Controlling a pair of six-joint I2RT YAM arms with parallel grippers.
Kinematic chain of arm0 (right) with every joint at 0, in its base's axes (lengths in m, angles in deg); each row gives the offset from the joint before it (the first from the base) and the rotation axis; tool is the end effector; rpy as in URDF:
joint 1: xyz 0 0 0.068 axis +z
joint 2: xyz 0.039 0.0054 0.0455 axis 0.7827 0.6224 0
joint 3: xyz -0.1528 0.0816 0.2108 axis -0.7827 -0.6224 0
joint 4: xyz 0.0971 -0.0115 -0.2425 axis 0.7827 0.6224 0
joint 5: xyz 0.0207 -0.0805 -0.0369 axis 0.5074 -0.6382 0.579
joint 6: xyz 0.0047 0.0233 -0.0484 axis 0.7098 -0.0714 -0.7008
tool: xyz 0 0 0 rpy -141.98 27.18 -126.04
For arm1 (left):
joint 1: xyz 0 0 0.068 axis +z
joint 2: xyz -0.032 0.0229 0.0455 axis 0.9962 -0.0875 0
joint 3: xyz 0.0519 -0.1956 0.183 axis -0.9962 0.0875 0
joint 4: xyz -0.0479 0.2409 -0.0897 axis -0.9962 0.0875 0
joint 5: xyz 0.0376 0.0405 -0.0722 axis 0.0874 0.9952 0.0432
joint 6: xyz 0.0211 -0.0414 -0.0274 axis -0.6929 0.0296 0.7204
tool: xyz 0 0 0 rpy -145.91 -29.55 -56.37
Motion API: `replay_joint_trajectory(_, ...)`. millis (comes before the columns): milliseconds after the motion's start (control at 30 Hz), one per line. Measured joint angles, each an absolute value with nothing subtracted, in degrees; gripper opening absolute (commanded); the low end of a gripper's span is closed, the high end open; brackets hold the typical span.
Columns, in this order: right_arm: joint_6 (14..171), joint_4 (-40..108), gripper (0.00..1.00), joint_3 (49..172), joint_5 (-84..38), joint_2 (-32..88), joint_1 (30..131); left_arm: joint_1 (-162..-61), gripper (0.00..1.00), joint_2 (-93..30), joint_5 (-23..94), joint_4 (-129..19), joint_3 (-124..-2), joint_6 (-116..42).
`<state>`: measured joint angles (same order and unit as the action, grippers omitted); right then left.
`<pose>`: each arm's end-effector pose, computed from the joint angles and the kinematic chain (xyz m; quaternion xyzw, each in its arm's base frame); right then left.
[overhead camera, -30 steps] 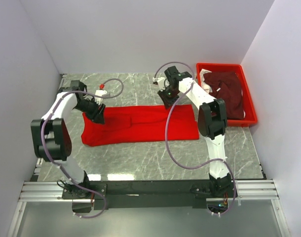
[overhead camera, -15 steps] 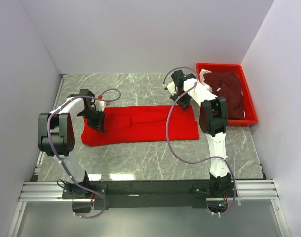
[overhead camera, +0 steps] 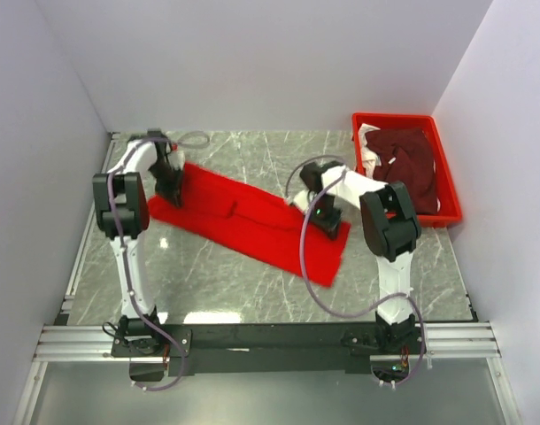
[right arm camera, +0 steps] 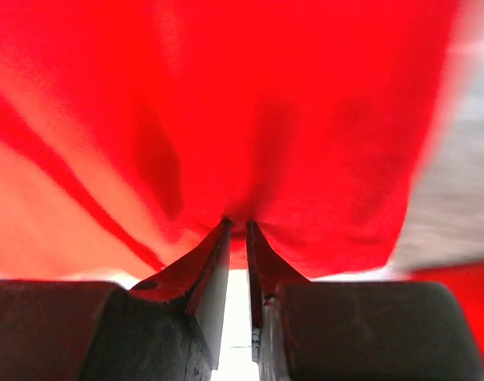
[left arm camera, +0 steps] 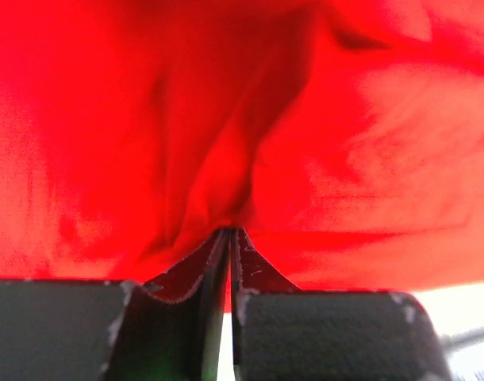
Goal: Fold and stack the t-shirts
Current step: Fold the tshirt
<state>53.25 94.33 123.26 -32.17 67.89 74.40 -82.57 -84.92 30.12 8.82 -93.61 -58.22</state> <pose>0.3575 0.1500 0.1501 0.4662 -0.8840 0.0098 0.0322 0.4364 0.0099 0.1577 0.0623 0.9907 -0.1168 0.0324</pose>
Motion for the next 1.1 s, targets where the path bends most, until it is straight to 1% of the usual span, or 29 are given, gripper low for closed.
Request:
replay_joint_trajectory(67,53.27,95.69,0.22,118.52,-27.64,64.46,78.05,-82.3,0.15,-92.14,30.69,10.4,-107.49,-58.61)
replay_joint_trajectory(133,53.33,97.72,0.23,115.99,-21.52,61.62,81.95,-82.26,0.19,-98.58,31.56,6.61,-120.52,-59.11)
replay_joint_trajectory(167,53.44,98.72,0.23,115.83,-18.64,60.49,83.65,-82.26,0.21,-100.05,31.76,3.53,-123.58,-59.35)
replay_joint_trajectory(200,53.49,99.31,0.23,116.09,-16.08,59.3,84.9,-82.17,0.25,-100.27,31.76,1.0,-124.1,-59.4)
replay_joint_trajectory(233,53.53,99.84,0.23,116.75,-14.16,58.21,85.4,-82.15,0.34,-99.5,31.58,-0.93,-123.51,-59.42)
replay_joint_trajectory(267,53.68,100.25,0.23,117.87,-12.89,57.32,85.29,-82.13,0.38,-97.38,31.25,-4.38,-120.52,-59.44)
replay_joint_trajectory(333,53.9,100.06,0.22,120.75,-11.99,56.64,83.76,-82.04,0.43,-92.11,30.53,-8.6,-113.02,-58.67)
replay_joint_trajectory(367,53.99,99.75,0.22,122.37,-12.3,56.68,82.73,-82.0,0.43,-88.57,29.94,-10.35,-108.93,-58.22)
replay_joint_trajectory(400,54.12,99.27,0.22,123.53,-12.58,56.9,81.9,-82.0,0.43,-85.49,29.35,-10.94,-106.03,-57.71)
replay_joint_trajectory(467,54.14,98.46,0.22,126.37,-13.74,58.21,80.39,-82.02,0.4,-80.62,28.02,-11.99,-103.27,-56.38)
replay_joint_trajectory(533,54.34,97.61,0.22,129.08,-14.44,60.64,79.61,-82.02,0.37,-76.99,26.29,-12.31,-103.01,-54.98)
replay_joint_trajectory(667,55.02,95.95,0.21,132.97,-14.57,66.23,80.15,-82.06,0.36,-72.97,23.78,-13.32,-101.72,-52.64)
replay_joint_trajectory(900,56.2,93.65,0.2,133.36,-12.96,69.1,82.12,-82.04,0.36,-72.16,23.19,-12.4,-93.63,-49.82)
replay_joint_trajectory(1100,56.79,90.46,0.19,130.41,-13.13,69.23,85.16,-82.06,0.35,-72.4,22.01,-11.48,-92.83,-46.61)
